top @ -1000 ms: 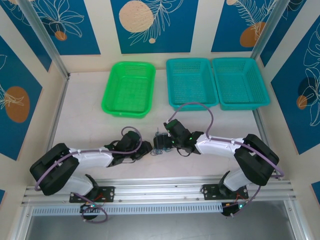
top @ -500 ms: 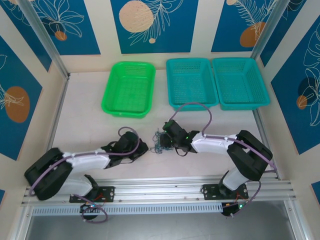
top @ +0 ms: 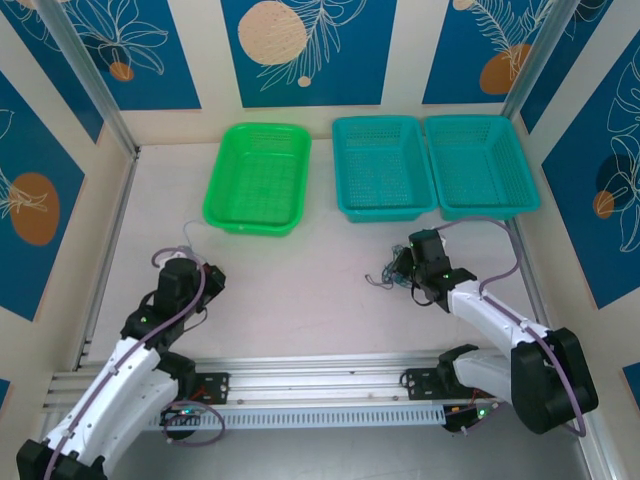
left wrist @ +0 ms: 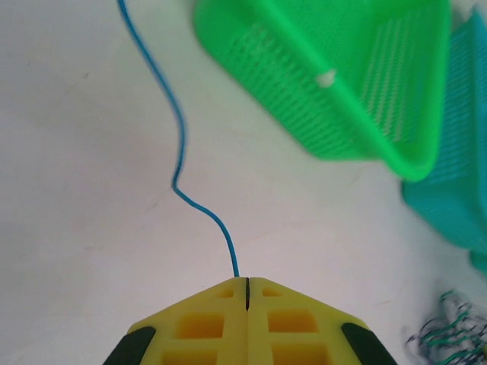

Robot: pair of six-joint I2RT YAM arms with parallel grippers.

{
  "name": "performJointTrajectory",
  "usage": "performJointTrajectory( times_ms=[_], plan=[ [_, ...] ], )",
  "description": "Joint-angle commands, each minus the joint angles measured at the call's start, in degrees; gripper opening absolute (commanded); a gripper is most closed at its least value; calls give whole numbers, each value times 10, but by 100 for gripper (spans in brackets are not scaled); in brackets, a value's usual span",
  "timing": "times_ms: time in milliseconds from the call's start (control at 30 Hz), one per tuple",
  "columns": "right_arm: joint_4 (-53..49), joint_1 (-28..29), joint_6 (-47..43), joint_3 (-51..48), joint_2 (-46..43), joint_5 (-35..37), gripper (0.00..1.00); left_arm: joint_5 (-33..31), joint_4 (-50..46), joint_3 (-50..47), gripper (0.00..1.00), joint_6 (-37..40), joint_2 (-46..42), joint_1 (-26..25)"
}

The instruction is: Untangle the cables

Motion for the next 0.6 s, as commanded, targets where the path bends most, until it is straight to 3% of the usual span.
performJointTrajectory(
  times_ms=[0, 300, 567],
  plan=[
    [18, 5, -27, 10, 3, -86, 14, 51, 23, -20, 0, 53, 24, 6],
    [17, 53, -44, 56, 42, -148, 7, 96, 27, 30, 0, 130, 3, 5],
    [9, 101, -34, 90, 41, -134, 2, 148, 34, 202, 0, 143, 87, 5]
  ],
)
